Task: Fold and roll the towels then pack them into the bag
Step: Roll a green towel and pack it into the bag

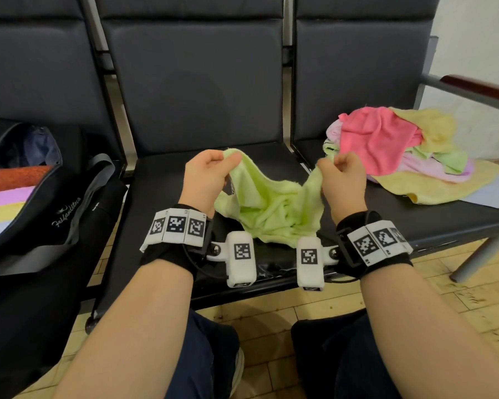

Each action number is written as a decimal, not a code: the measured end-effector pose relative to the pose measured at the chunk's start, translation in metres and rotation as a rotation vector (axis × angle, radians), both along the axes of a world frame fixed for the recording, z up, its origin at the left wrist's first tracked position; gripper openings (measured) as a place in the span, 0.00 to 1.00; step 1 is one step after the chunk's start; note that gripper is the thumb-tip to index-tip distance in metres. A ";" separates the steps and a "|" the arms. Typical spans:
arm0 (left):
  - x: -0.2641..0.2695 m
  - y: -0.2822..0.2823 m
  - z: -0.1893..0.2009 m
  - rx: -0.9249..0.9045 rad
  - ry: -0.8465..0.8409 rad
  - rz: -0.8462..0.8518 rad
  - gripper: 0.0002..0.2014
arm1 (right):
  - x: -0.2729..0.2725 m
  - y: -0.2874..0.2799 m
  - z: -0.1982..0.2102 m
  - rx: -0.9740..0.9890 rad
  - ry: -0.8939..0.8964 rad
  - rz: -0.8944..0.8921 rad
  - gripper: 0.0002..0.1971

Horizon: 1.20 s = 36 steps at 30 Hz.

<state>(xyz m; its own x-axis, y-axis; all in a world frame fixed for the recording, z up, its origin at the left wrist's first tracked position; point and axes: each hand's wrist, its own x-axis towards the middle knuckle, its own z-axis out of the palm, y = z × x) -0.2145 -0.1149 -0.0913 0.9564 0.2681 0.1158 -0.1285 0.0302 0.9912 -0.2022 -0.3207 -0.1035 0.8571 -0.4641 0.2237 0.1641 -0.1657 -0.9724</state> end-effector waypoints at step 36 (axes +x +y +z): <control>-0.010 -0.018 -0.005 0.238 -0.069 -0.376 0.08 | -0.019 0.025 0.008 -0.125 -0.137 0.572 0.06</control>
